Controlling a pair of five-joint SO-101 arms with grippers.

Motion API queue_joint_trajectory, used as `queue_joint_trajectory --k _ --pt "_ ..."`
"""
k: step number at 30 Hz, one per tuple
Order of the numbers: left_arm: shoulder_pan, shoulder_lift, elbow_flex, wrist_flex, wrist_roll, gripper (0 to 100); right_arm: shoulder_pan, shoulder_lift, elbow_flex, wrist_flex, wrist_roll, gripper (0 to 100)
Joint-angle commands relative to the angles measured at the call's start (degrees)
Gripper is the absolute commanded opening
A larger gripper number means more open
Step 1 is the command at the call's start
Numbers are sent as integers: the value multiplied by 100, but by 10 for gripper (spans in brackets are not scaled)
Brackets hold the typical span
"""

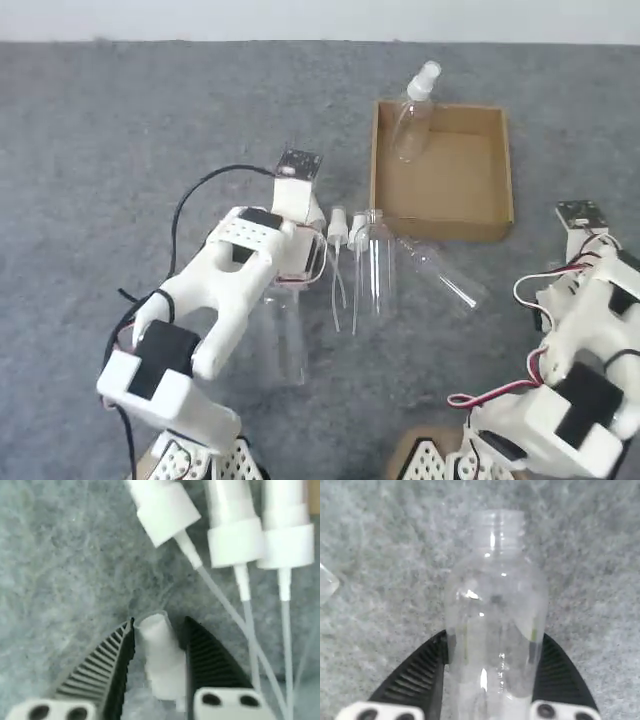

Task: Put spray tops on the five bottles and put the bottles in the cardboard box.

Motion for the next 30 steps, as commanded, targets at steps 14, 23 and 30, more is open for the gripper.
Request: queue_joint_trajectory --k 14,23,30 --pt "-554 -185 -3521 2330 -870 55 -22 -400 -26 101 79 173" --pt "-2084 -185 -5130 4290 -2101 55 -31 -391 -26 92 79 176" --pt "-2549 -440 -3582 3736 -2708 20 -57 -391 -26 92 79 176"
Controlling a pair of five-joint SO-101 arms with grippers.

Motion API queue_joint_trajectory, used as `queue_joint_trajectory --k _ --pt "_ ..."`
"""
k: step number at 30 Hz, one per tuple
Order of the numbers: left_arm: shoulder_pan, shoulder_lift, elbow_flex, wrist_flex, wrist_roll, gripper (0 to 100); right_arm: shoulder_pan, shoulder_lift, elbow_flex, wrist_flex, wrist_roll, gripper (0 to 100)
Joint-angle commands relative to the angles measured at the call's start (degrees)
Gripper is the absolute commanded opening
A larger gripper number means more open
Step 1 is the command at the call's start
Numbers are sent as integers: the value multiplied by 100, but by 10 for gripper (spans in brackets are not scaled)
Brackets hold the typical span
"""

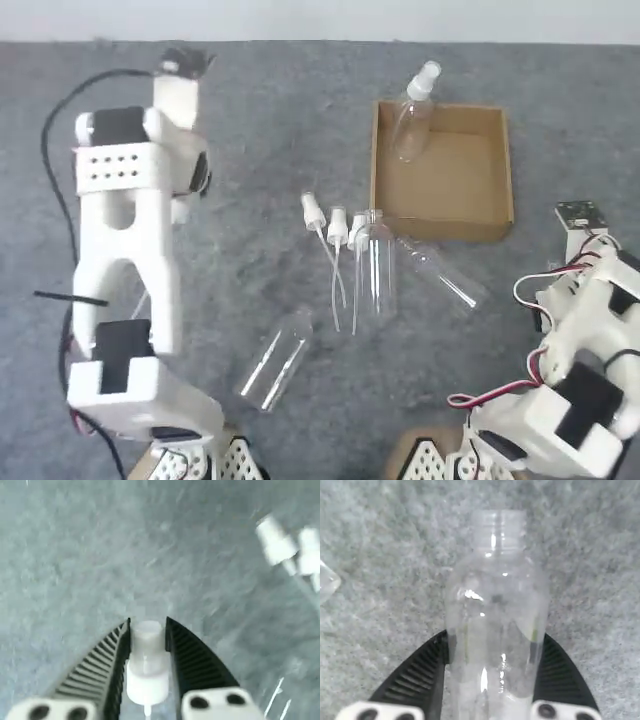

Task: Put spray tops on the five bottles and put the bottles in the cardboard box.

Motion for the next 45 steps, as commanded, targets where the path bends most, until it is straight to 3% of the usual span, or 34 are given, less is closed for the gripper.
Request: queue_joint_trajectory --k 1,8,12,17,22,26,33,45 --pt "-141 -668 1182 -721 -378 20 -57 -391 -26 48 79 176" --pt "53 -3095 4646 -2444 -800 24 -40 -382 35 13 79 176" --pt "536 -3499 5754 -3226 -826 24 -92 -391 202 -4 79 177" --pt "1125 -2760 5631 -3543 -545 31 -127 -391 220 -4 70 177" --pt "1152 -1670 5253 -4009 -492 126 -92 -391 220 -4 79 177" --pt "1152 -1169 5015 -4070 -492 134 -92 -391 220 -4 79 177" --pt "1143 -1125 4637 -3534 -519 151 -101 -391 220 -4 79 177" --pt "1143 -993 5156 -3877 -545 139 -92 -391 220 -4 79 177"
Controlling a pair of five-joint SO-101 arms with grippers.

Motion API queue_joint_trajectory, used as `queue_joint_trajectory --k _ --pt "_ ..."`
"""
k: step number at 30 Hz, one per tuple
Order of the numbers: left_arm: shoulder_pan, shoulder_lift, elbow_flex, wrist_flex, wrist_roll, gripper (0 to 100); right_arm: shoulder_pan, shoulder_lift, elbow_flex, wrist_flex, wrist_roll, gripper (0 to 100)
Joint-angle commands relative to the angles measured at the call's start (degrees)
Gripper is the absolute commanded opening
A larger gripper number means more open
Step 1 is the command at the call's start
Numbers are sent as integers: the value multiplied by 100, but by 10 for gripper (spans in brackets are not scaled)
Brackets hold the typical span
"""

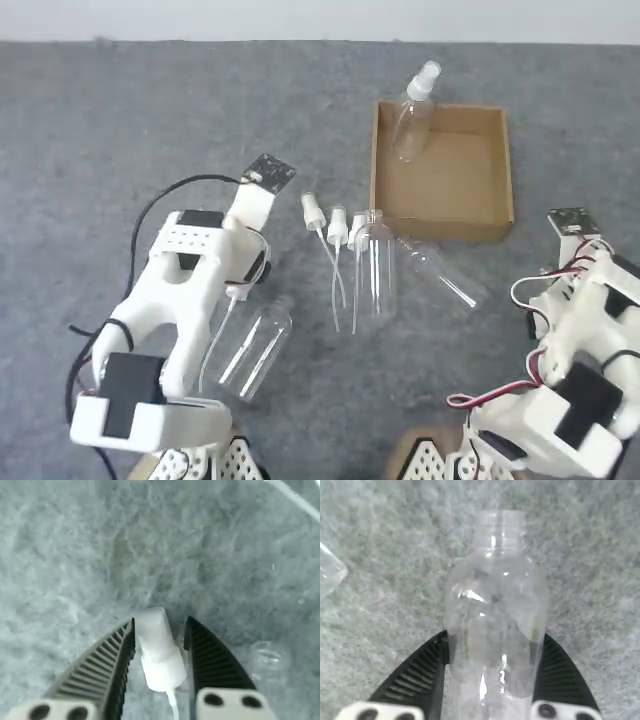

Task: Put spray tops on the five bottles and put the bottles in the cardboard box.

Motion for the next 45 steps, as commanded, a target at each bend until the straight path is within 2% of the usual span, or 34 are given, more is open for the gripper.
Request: queue_joint_trajectory --k 1,9,16,21,27,34,38,45 --pt "35 0 198 -343 -18 129 -57 -391 -18 -4 70 177" --pt "70 0 365 -431 -9 115 -57 -391 -18 4 88 177" --pt "79 0 374 -193 -18 110 -57 -391 -18 22 246 177" --pt "62 -193 180 -114 -18 18 -57 -444 -18 40 264 178" --pt "18 -1327 -110 668 0 18 -57 -444 -18 48 273 268" --pt "18 -3156 -57 1503 44 19 -189 -453 -299 171 211 274" --pt "18 -3807 505 1284 149 19 -435 -435 -949 787 105 274" --pt "26 -4185 1895 70 615 19 -743 -382 -1969 1464 -202 275"
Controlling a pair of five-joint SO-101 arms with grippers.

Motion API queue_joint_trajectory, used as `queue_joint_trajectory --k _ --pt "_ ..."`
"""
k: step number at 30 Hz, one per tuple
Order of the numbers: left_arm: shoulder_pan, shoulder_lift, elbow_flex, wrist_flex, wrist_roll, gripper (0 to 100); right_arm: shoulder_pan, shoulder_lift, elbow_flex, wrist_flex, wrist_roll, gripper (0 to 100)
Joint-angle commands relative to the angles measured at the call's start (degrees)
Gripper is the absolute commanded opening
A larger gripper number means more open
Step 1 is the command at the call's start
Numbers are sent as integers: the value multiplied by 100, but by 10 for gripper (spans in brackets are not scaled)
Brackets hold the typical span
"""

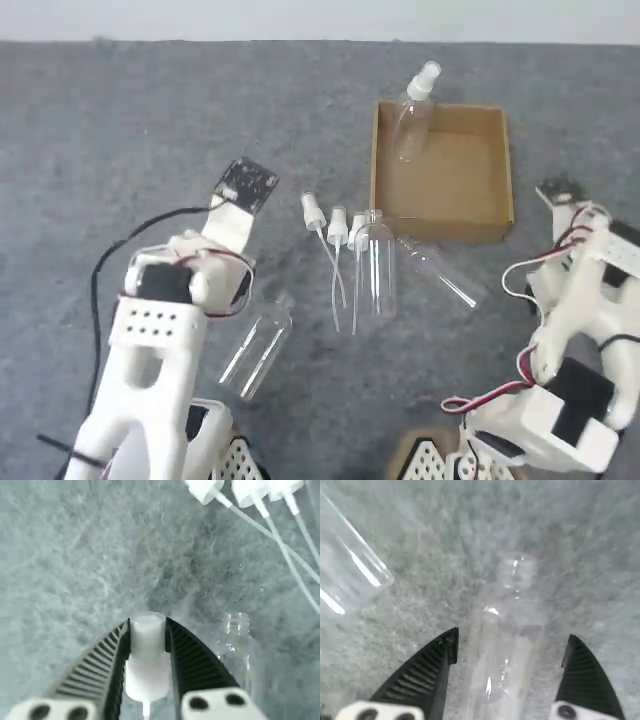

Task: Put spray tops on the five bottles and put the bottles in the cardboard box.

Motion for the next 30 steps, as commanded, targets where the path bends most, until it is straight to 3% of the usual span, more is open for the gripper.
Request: queue_joint_trajectory --k 1,6,16,27,30 --pt "-35 -360 629 -870 360 19 -163 -382 -747 215 -369 274" --pt "-369 -475 752 -985 360 19 -163 -251 -765 92 -378 272" --pt "-352 -484 866 -1011 378 19 -127 1015 -800 -470 -378 264" --pt "-352 -475 884 -1011 387 19 -66 1095 -1055 -418 -378 13" --pt "-352 -484 884 -1011 387 18 31 1059 -1327 -330 -378 6"
